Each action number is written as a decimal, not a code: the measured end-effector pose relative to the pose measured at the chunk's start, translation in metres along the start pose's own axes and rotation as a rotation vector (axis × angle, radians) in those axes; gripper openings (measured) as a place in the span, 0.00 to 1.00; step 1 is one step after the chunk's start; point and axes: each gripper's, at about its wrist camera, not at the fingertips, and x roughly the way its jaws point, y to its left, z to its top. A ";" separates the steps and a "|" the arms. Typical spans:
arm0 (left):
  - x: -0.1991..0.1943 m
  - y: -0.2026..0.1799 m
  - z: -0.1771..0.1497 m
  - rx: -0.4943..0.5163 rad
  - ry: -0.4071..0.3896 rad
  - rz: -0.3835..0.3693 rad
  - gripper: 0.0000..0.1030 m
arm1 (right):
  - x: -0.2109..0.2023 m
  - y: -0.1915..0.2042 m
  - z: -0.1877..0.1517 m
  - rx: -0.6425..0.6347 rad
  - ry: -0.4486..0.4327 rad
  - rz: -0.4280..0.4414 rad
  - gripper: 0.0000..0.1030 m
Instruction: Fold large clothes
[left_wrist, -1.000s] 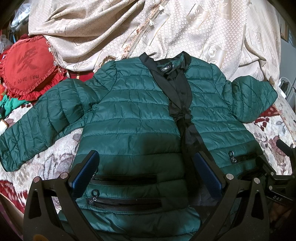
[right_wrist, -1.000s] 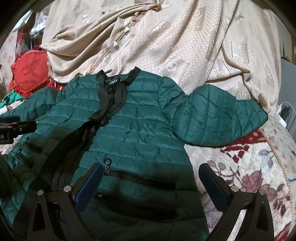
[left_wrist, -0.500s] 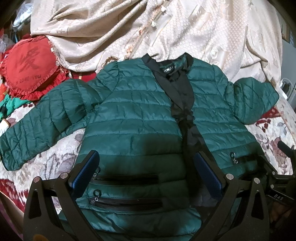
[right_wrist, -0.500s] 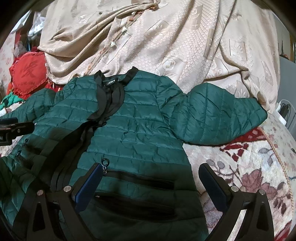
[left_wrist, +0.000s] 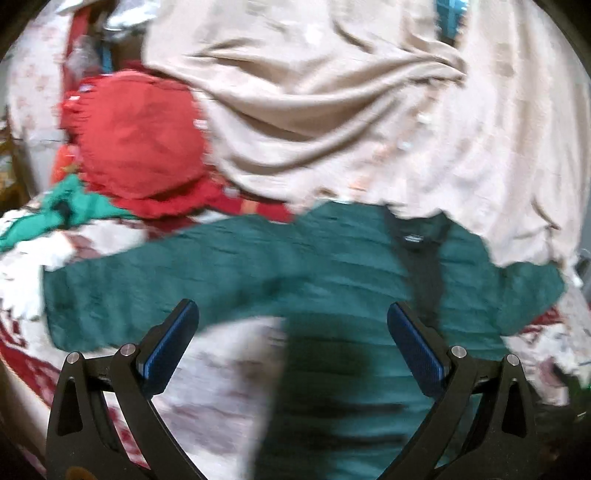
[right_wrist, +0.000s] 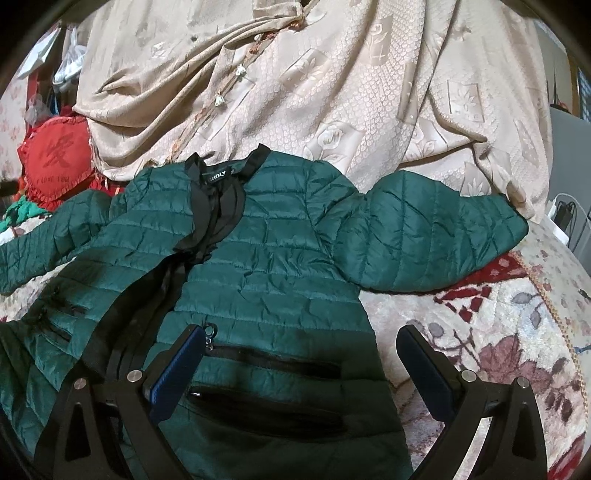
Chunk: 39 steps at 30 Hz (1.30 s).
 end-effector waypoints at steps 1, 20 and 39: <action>0.006 0.024 -0.006 -0.015 0.003 0.038 1.00 | 0.000 0.001 0.000 -0.002 0.001 0.000 1.00; 0.061 0.287 -0.120 -0.568 -0.080 0.147 1.00 | 0.017 0.020 -0.004 -0.087 0.061 -0.003 0.99; 0.053 0.287 -0.104 -0.550 -0.218 -0.195 0.99 | 0.021 0.027 -0.007 -0.114 0.074 0.000 0.99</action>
